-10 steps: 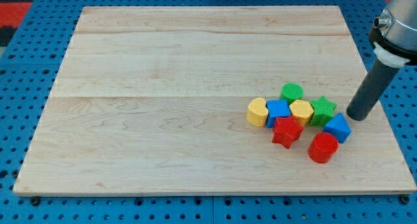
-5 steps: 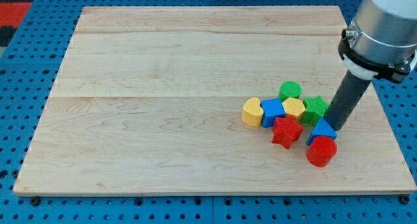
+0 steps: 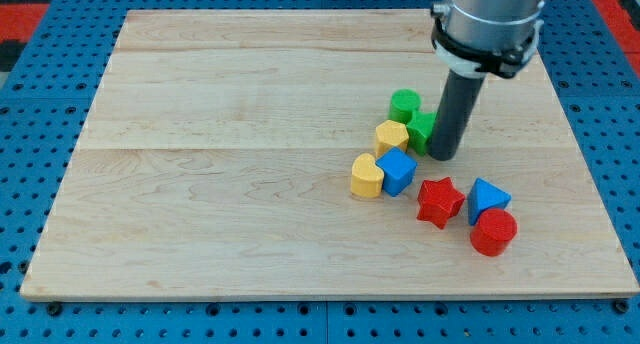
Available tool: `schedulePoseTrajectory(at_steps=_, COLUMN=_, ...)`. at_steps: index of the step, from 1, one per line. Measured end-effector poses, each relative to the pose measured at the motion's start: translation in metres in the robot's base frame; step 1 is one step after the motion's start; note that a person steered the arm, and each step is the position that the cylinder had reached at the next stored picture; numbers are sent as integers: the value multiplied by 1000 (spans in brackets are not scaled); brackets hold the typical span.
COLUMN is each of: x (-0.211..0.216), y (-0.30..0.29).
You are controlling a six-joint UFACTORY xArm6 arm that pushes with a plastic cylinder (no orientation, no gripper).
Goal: Move the green blocks to the center
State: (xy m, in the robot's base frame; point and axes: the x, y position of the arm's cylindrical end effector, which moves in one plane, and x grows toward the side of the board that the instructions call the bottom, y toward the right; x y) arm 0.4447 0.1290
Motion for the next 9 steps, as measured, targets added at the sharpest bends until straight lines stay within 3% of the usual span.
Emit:
schedulePoseTrajectory(at_steps=4, x=-137, y=-75)
schedulePoseTrajectory(at_steps=5, x=-153, y=-132)
schedulePoseTrajectory(at_steps=9, x=-161, y=-101)
